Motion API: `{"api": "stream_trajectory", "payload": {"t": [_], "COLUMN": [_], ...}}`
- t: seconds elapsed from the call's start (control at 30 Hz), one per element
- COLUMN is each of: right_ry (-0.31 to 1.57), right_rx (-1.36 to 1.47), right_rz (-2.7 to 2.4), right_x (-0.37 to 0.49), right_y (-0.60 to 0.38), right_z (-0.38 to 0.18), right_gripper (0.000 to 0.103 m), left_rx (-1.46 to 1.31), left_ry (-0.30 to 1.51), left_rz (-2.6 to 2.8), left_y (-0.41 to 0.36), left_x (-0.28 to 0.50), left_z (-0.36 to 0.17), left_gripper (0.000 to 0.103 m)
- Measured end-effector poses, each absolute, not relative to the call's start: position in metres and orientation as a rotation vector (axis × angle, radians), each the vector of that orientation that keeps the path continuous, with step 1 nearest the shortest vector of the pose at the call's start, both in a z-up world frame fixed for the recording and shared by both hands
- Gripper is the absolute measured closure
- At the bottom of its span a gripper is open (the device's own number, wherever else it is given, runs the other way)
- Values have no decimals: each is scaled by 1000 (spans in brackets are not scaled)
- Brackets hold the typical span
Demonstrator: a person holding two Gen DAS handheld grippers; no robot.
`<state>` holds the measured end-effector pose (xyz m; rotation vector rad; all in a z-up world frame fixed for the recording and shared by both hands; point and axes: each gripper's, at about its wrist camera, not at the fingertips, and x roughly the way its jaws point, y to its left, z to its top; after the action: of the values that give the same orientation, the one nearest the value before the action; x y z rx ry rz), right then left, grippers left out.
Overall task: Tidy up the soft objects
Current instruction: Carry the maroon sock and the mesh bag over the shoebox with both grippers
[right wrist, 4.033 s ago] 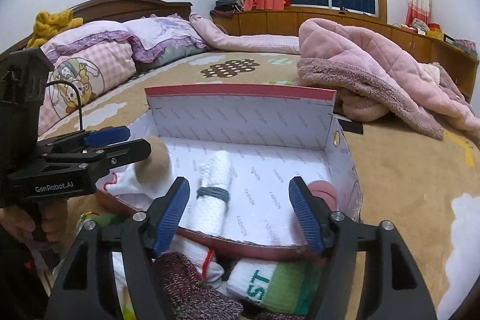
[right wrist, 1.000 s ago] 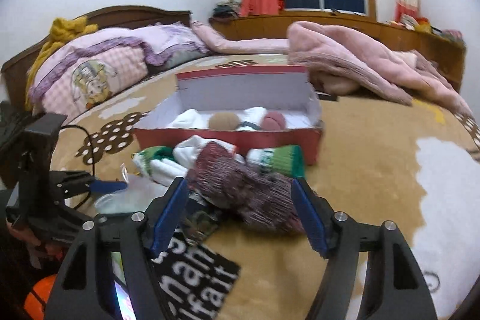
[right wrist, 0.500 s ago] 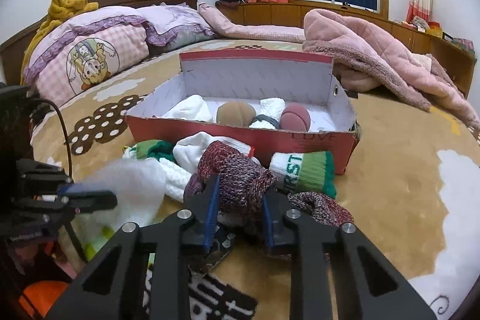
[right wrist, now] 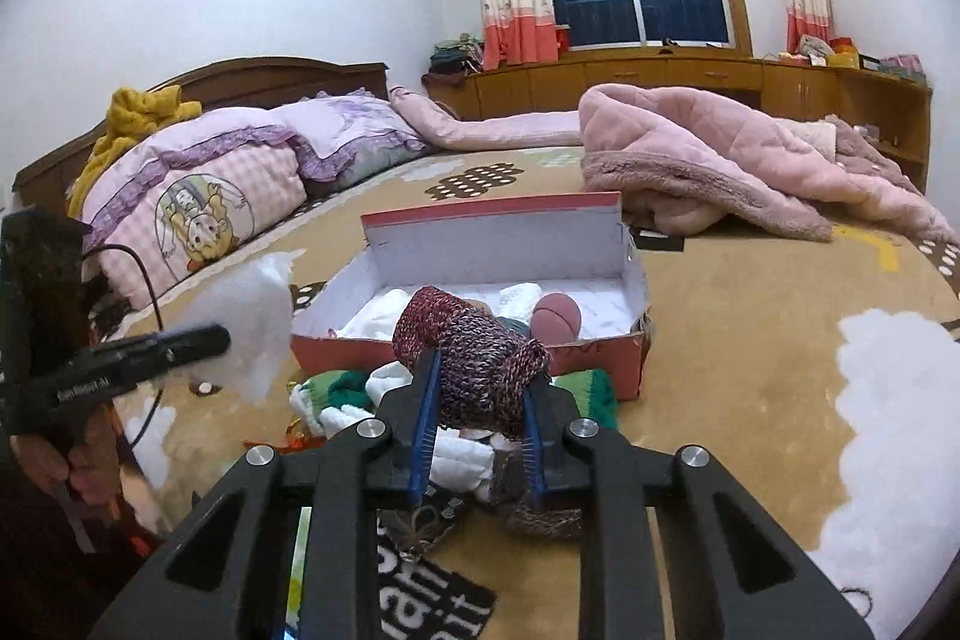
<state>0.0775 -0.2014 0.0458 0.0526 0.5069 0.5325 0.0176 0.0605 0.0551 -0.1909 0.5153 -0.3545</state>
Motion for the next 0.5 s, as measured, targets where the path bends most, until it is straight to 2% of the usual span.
{"api": "stream_trajectory", "payload": {"t": [0.5], "right_ry": [490], "right_rx": [62], "right_rz": [468], "right_x": [89], "right_y": [-198], "right_z": [42], "right_gripper": [78], "left_rx": [-179], "left_ry": [468], "left_rz": [-266], "left_y": [72], "left_x": [51], "left_z": [58], "left_gripper": [99]}}
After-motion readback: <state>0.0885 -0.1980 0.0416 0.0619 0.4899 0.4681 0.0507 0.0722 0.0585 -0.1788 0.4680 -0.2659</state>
